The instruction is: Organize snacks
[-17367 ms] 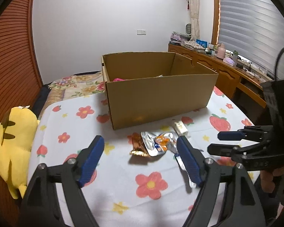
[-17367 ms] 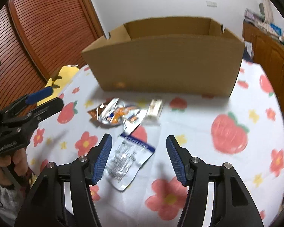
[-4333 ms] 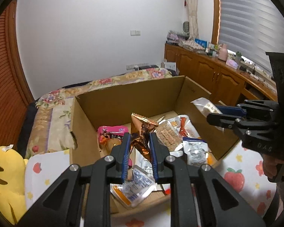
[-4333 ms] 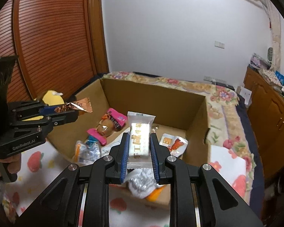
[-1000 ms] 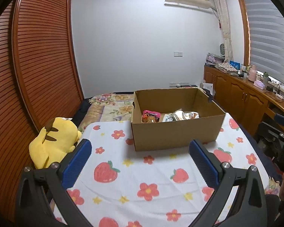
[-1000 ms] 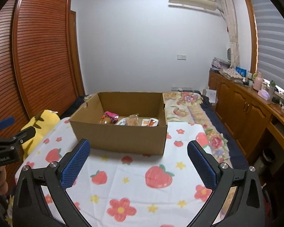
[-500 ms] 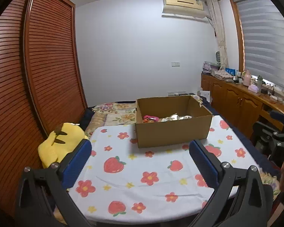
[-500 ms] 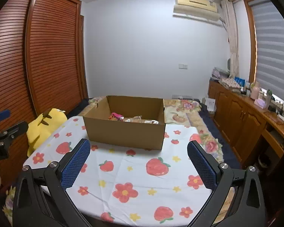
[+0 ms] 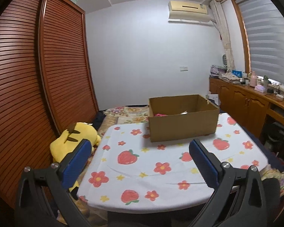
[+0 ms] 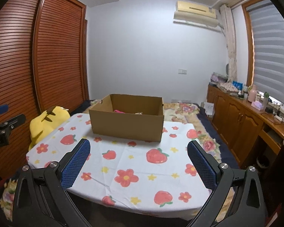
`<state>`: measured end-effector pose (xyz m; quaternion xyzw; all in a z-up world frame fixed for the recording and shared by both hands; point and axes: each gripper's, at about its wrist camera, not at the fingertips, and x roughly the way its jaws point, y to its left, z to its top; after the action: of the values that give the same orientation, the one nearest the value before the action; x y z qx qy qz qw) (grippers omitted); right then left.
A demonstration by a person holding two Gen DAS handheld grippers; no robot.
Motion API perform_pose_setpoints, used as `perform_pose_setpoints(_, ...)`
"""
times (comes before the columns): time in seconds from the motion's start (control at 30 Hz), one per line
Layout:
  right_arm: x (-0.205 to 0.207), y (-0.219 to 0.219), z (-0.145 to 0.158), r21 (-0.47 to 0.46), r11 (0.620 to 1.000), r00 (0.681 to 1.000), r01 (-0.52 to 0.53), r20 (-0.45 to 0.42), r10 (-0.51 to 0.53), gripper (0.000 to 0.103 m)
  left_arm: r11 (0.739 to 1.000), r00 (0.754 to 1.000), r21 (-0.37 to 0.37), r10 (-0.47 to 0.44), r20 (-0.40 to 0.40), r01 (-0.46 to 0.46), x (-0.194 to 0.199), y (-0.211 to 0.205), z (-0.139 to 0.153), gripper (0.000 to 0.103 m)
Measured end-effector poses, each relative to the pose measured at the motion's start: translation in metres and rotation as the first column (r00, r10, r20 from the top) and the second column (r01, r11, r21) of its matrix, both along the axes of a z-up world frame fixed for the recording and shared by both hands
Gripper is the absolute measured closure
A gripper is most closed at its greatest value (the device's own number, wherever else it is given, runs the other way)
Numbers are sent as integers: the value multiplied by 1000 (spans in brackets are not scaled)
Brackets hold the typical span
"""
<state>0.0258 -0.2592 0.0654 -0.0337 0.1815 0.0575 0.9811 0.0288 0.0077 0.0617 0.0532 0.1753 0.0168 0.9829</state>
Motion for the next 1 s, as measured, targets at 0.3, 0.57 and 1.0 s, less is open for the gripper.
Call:
perform_pose_setpoints(0.3, -13, -1, -24, 16, 999, 1000, 28, 2, -28, 0, 1000, 997, -21, 4, -72, -5, 4, 6, -42, 0)
perform_pose_setpoints(0.57, -10, 1, -28, 20, 1000, 1000, 25, -12, -24, 0, 1000, 998, -24, -1, -67, 0, 0, 4, -43, 0)
perform_pose_setpoints(1.0, -11, 1, -28, 17, 999, 1000, 27, -9, -27, 0, 1000, 998, -28, -11, -59, 9, -6, 3, -36, 0)
